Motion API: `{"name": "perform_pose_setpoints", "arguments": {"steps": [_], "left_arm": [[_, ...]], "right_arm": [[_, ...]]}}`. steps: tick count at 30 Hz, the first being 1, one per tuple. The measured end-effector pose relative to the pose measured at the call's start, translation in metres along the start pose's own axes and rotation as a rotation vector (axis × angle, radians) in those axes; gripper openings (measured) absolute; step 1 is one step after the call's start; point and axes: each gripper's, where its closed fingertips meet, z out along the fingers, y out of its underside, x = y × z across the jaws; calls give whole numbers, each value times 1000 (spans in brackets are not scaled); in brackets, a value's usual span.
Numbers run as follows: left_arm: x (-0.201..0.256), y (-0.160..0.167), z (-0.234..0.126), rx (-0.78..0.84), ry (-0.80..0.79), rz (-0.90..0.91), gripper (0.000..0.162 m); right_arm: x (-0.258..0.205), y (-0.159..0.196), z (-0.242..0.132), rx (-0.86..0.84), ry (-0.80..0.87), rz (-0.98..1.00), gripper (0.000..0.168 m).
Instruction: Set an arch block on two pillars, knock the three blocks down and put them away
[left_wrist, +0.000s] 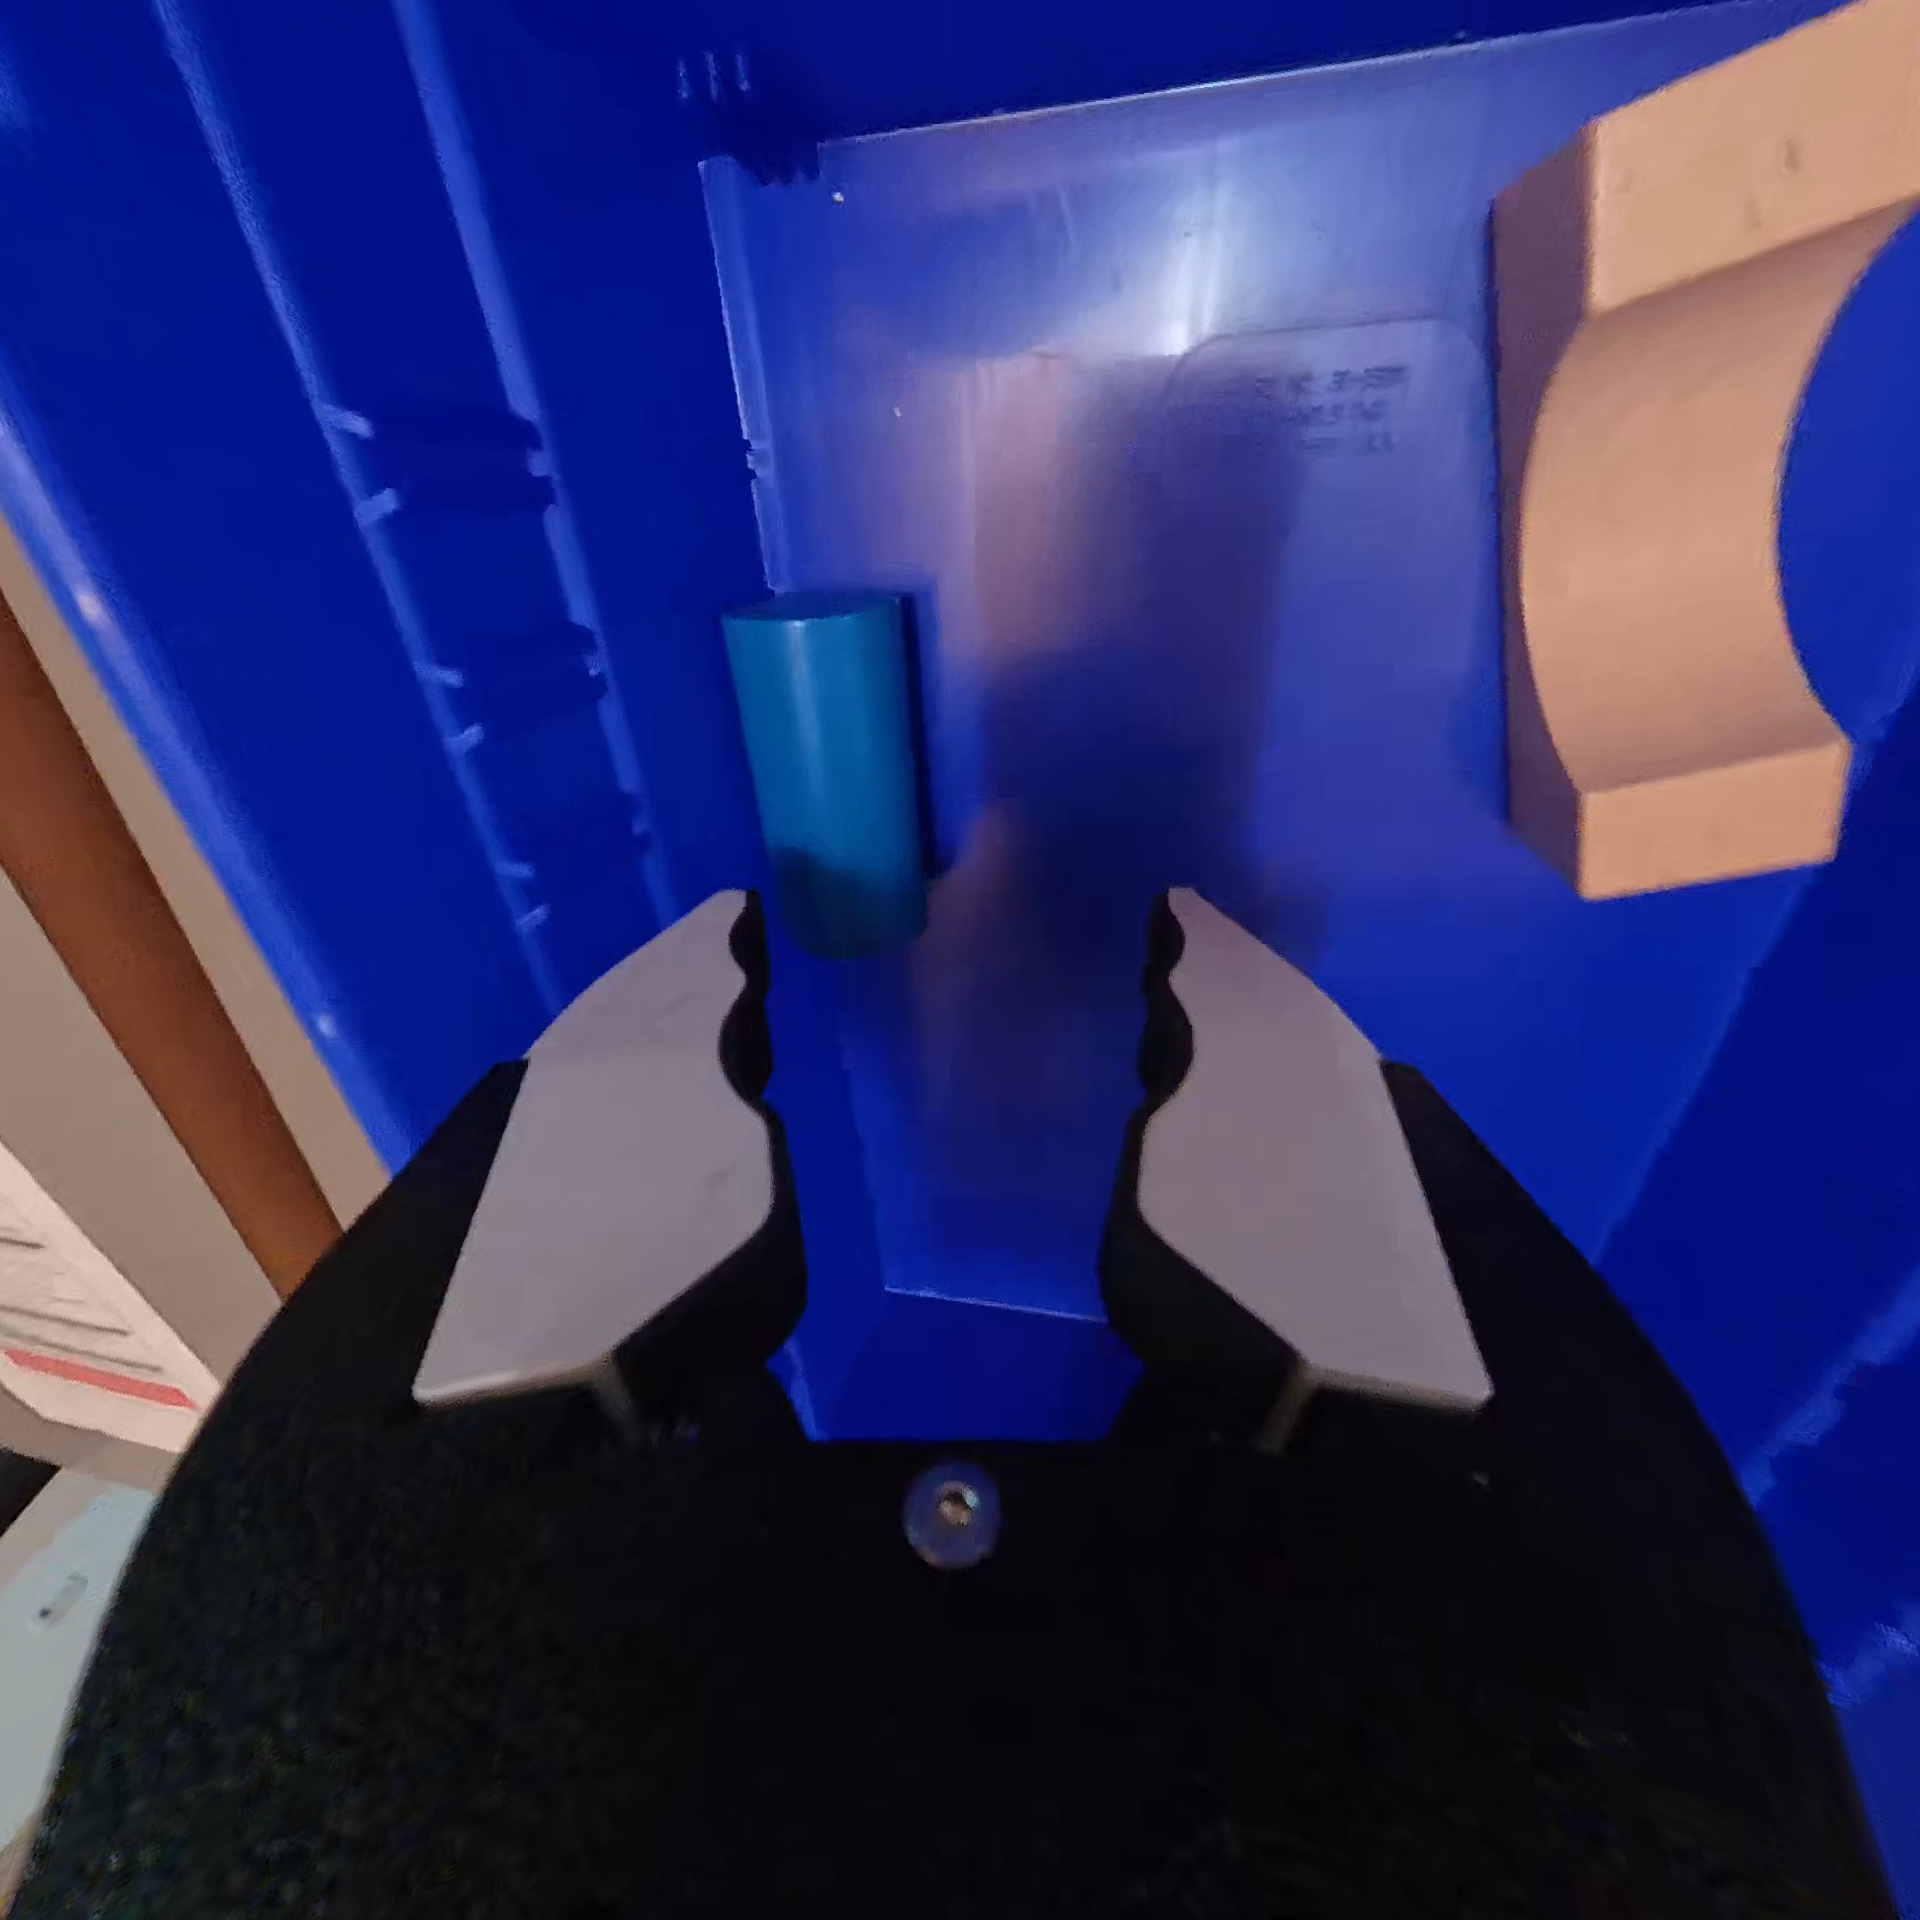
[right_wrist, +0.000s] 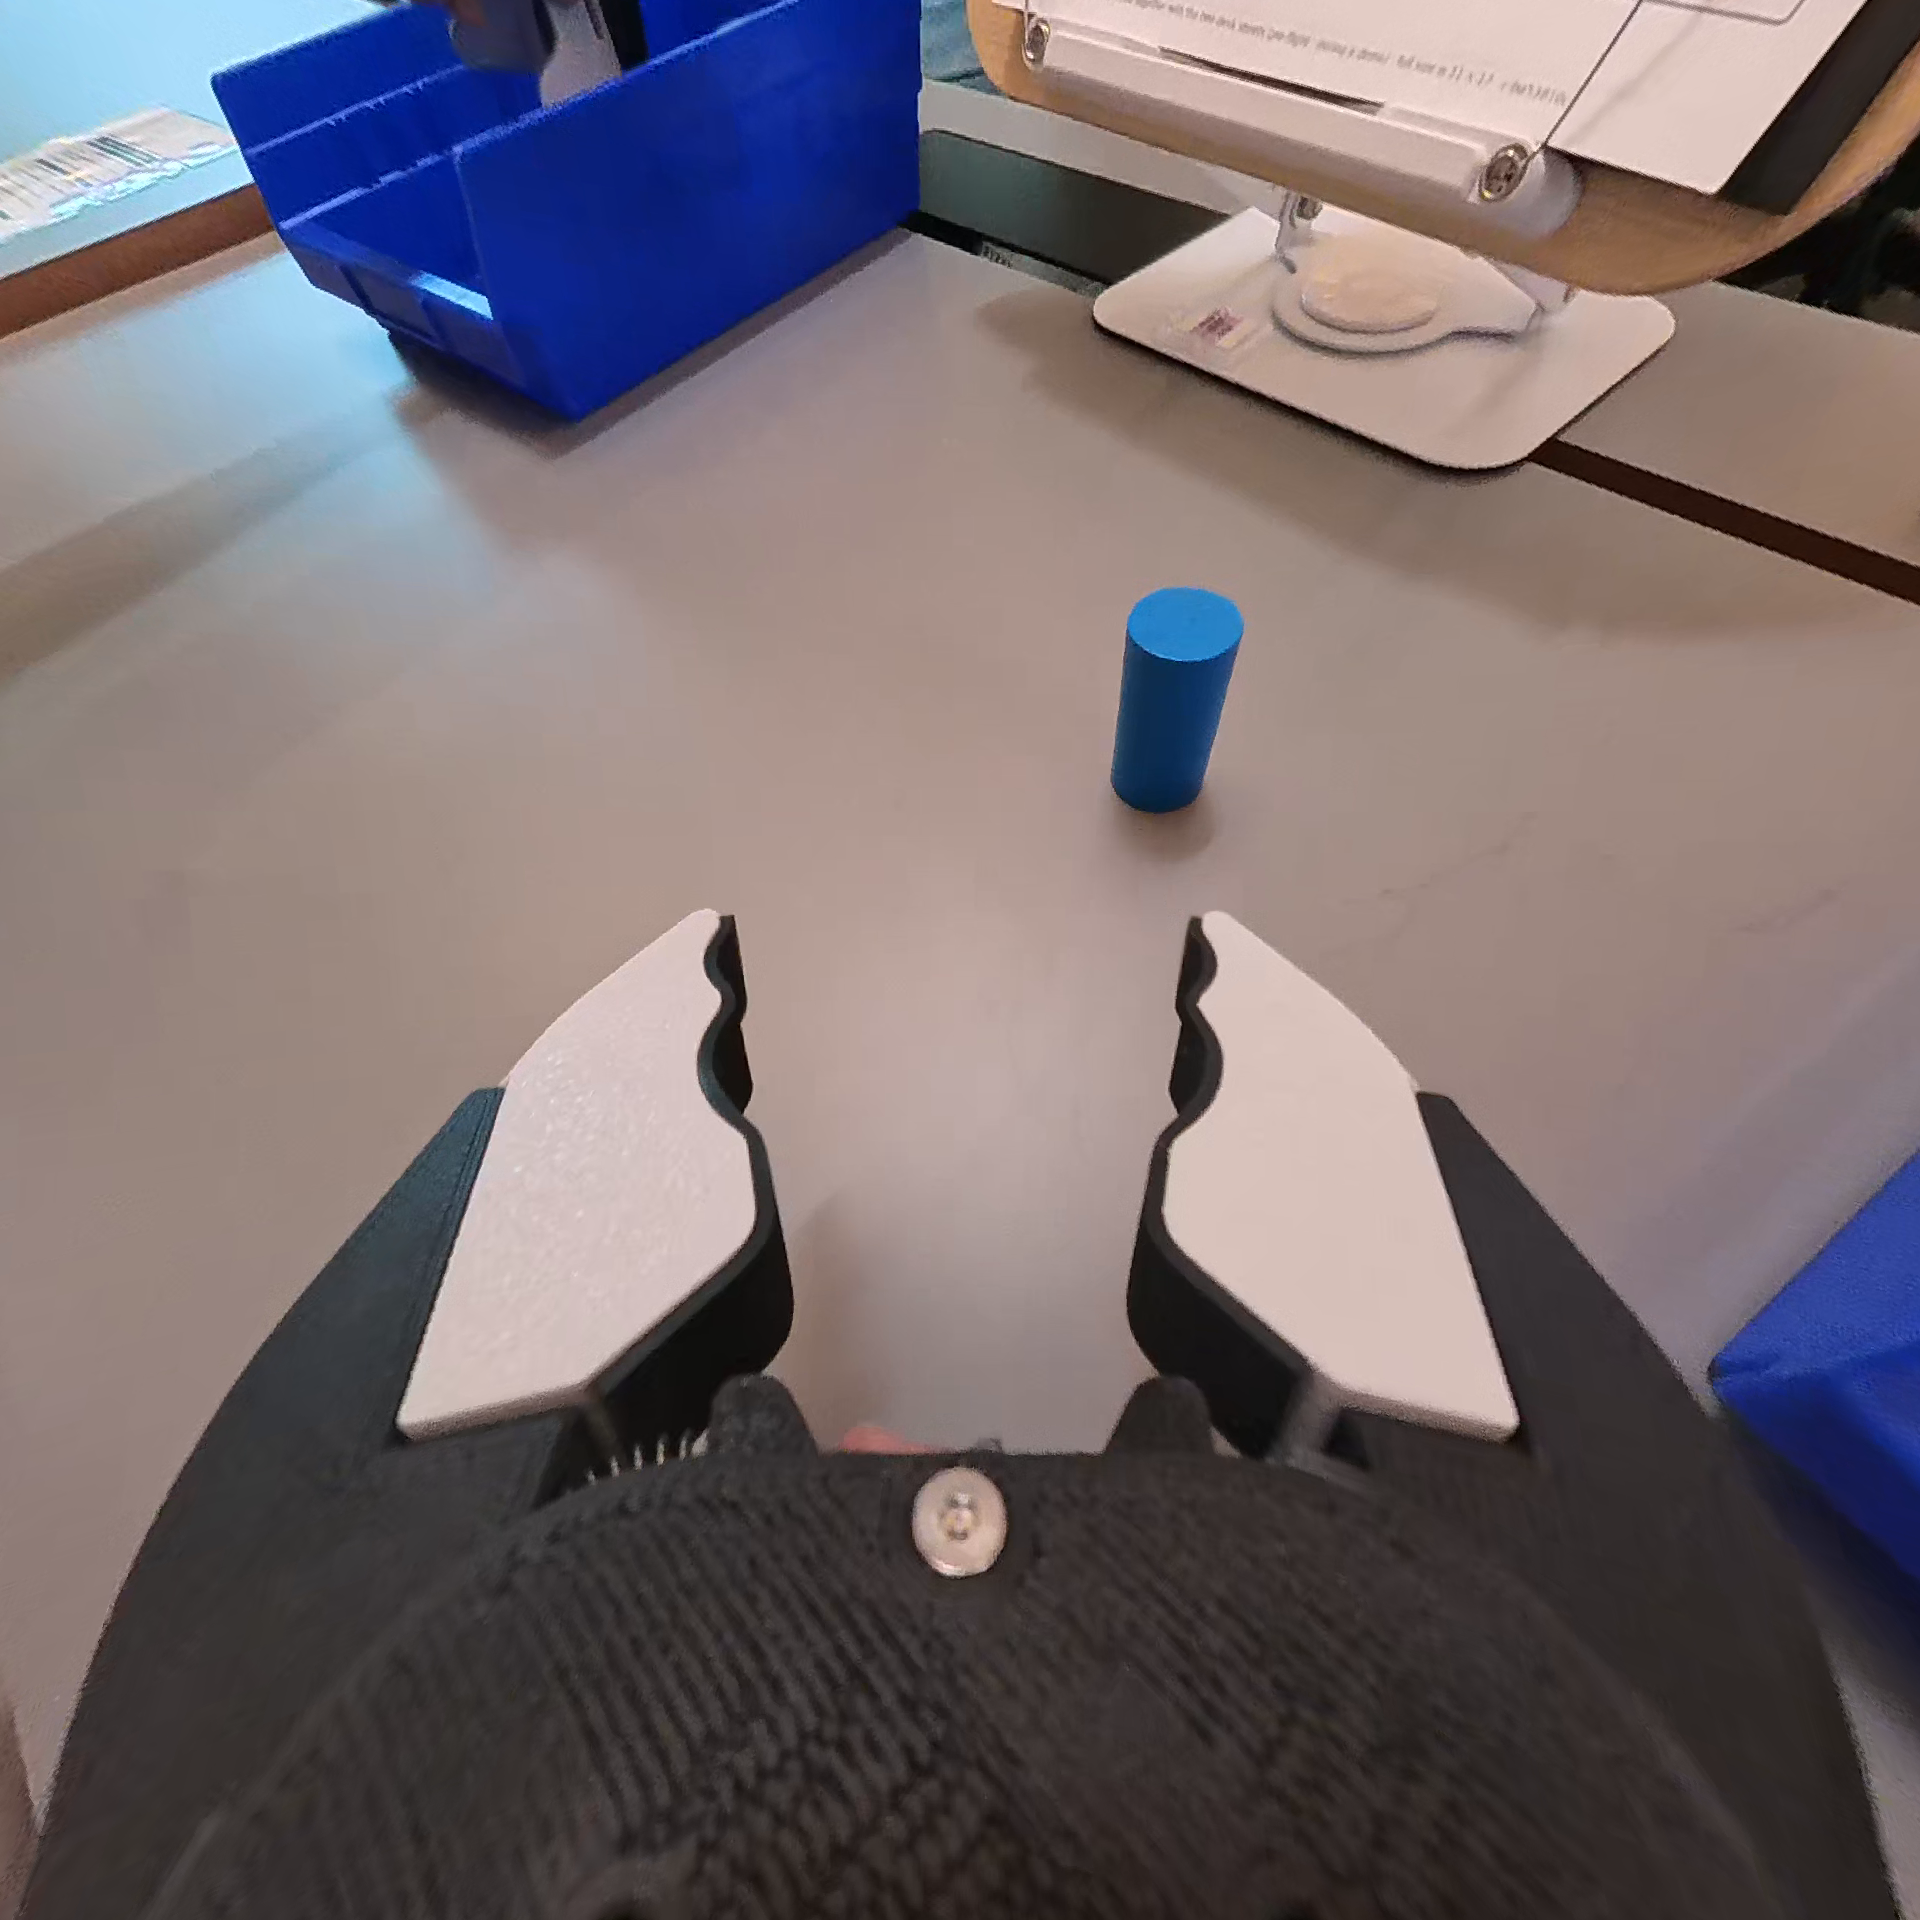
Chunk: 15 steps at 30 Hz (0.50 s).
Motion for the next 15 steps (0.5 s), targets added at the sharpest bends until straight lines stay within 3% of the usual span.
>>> {"name": "perform_pose_setpoints", "arguments": {"steps": [1, 15], "left_arm": [[-2, -1, 3, -6, -17, -11, 67], [-4, -3, 22, -94, -117, -47, 58]], "right_arm": [[1, 1, 0, -2, -1, 3, 81], [10, 11, 3, -18, -8, 20, 81]]}}
